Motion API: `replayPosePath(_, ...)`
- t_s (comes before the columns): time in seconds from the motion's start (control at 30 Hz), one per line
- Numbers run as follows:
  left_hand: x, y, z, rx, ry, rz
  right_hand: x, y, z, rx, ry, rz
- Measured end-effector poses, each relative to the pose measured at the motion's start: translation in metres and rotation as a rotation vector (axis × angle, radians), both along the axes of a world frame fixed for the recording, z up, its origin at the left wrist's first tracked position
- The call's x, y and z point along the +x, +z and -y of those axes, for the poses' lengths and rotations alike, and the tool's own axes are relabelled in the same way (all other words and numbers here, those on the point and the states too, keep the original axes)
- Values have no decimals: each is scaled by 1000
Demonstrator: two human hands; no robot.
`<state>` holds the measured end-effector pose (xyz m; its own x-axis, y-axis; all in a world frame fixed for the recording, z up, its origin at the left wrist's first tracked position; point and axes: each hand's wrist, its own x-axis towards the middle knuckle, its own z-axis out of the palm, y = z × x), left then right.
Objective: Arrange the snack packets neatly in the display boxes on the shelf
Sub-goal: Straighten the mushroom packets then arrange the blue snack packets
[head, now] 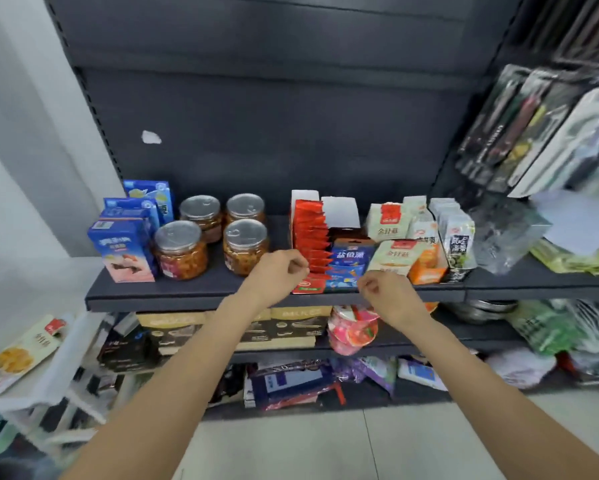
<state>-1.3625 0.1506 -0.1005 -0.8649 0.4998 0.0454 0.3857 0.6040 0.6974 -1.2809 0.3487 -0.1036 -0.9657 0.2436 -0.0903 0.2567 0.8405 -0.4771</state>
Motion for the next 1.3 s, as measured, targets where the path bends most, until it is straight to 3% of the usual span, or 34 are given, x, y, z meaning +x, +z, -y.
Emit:
replayPosePath(0.13, -4, 0, -78, 25, -19, 33, -13, 2, -83, 26, 45, -49)
replayPosePath(0.4, -28, -7, -173, -52, 135, -175, -60, 7, -197, 36, 130, -208)
replayPosePath(0.53, -40, -13, -185, -242, 122, -207, -81, 3, -207, -24, 224, -144)
replayPosePath(0.63, -51, -17, -188, -352, 77, -169, -93, -4, -205, -83, 355, 31)
replayPosePath(0.73, -59, -19, -191, -420, 96, -114, -104, -9, -205, 24, 424, 111)
replayPosePath(0.87, -67, -18, -187, -396, 161, -73, -108, -7, -203, 183, 440, 45)
replayPosePath(1.0, -68, -17, -186, -381, 172, -76, -114, -3, -202, 66, 318, -68)
replayPosePath(1.17, -73, -19, -187, -393, 164, -68, -119, -3, -215, -138, 389, -27)
replayPosePath(1.3, -76, -20, -190, -421, 153, -86, -124, -3, -224, -96, 328, -120)
